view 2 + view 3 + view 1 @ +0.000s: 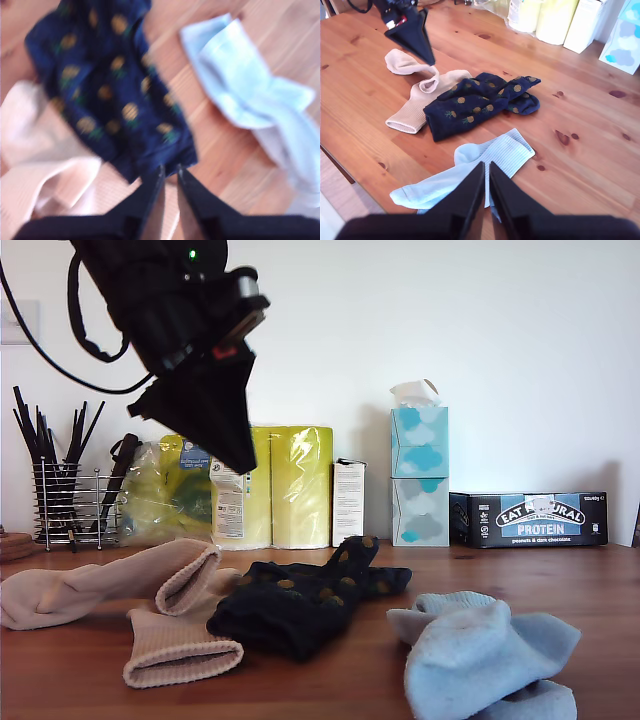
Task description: Pair up the socks based on colour and pattern, by placing each sock on top of its pair
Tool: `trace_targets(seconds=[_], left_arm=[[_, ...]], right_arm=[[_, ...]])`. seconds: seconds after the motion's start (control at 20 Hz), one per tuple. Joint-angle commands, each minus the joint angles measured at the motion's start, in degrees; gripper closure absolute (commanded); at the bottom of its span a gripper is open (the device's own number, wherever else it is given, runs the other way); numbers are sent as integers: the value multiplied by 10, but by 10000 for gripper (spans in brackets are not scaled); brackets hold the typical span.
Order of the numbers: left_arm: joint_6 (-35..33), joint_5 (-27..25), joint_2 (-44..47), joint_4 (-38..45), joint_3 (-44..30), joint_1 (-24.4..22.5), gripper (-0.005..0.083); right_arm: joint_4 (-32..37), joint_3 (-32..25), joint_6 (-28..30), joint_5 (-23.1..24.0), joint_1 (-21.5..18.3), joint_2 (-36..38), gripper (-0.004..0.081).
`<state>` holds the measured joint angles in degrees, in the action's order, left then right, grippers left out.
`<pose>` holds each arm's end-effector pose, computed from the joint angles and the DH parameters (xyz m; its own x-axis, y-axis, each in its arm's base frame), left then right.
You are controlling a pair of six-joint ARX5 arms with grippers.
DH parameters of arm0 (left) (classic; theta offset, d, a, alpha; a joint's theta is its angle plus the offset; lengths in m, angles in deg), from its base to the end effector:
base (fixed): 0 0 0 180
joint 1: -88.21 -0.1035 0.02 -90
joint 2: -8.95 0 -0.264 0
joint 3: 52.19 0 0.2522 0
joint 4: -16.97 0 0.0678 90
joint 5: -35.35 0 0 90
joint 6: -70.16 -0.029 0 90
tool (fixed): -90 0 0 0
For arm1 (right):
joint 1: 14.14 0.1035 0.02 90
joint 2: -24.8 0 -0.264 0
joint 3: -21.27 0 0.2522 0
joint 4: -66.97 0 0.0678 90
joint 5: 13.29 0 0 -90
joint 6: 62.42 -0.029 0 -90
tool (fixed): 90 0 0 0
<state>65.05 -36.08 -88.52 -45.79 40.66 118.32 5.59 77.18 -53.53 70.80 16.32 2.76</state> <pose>0.2915 -0.1797 0.2570 0.1556 -0.4584 -0.8750 0.6503 0.7143 -0.2585 0.0592 0.0383 0.2985 0.7083 0.5360 -0.4594 -0.6375 0.7652 -0.0901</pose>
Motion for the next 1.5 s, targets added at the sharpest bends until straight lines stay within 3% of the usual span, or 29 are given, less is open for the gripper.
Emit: trace_targets(seconds=[0.0,0.1,0.2,0.3,0.6,0.75,0.9,1.15,1.45], left_arm=[[-5,-3,-36,3,-24,-6,797],[-5,-3,-58,8,-40,-14,797],[-6,-17,-85,8,-41,-15,797],[-10,-40,-105,13,-41,-17,797],[-10,-54,-173,29,-41,-34,797],[-7,-56,-183,37,-41,-38,797],[-10,-76,-184,3,-41,-39,797],[-14,-179,-183,-46,-41,-67,797],[-24,-153,-111,-30,-41,-54,797]], right_arm=[[0,-7,1,-21,-1,1,782],[-12,-5,-18,-100,-1,1,782],[-32,2,-76,-177,-1,1,782],[-72,24,-122,-210,-1,-1,782],[-171,191,-144,-207,-1,-44,782],[-173,243,-118,-204,-1,-70,782],[-170,254,-96,-193,-1,-93,782],[-187,254,-46,-176,-1,-123,782],[-194,254,-26,-176,-1,-137,782]])
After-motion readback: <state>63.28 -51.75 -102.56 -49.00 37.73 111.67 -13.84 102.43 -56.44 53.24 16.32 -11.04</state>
